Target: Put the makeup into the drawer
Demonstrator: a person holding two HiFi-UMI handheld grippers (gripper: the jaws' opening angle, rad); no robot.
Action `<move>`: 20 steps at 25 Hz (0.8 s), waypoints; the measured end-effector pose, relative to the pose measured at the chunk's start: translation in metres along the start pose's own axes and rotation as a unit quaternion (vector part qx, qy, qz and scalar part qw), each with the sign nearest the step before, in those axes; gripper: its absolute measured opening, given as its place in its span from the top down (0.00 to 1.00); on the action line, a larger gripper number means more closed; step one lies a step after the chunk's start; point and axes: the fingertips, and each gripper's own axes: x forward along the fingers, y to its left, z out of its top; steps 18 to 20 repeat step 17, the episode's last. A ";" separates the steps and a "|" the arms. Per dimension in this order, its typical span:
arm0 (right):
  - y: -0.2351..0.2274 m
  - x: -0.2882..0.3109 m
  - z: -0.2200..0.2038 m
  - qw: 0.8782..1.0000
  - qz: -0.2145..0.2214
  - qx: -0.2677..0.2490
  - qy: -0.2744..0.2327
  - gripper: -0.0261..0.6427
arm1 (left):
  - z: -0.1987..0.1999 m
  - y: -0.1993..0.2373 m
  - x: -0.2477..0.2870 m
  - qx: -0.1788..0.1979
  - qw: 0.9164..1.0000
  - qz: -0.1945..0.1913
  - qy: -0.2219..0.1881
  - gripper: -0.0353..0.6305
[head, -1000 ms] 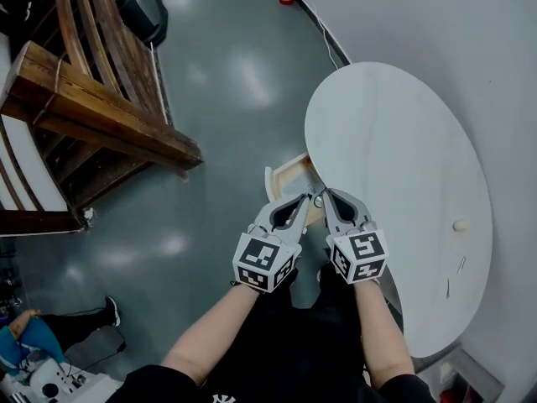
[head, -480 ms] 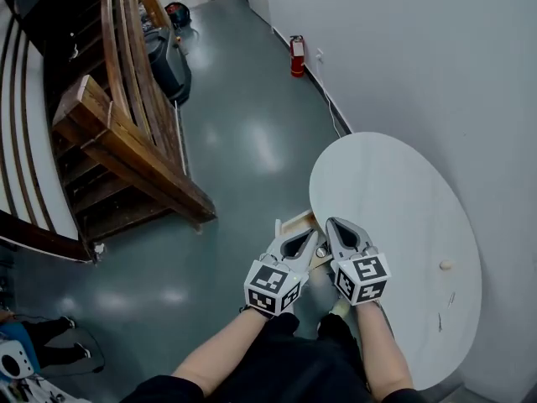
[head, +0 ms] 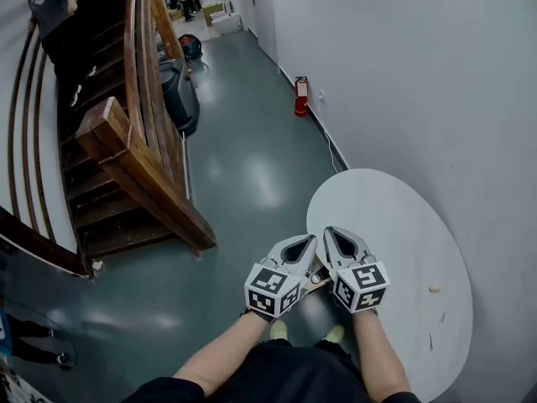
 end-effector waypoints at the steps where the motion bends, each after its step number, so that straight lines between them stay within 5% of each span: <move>1: 0.000 -0.002 0.004 1.000 0.000 -0.002 -0.003 0.94 | 0.004 -0.002 0.000 0.002 1.000 -0.001 -0.003 0.94; 20: -0.002 -0.010 0.026 1.000 0.000 -0.017 -0.019 0.94 | 0.027 -0.016 0.004 0.016 1.000 -0.009 -0.025 0.94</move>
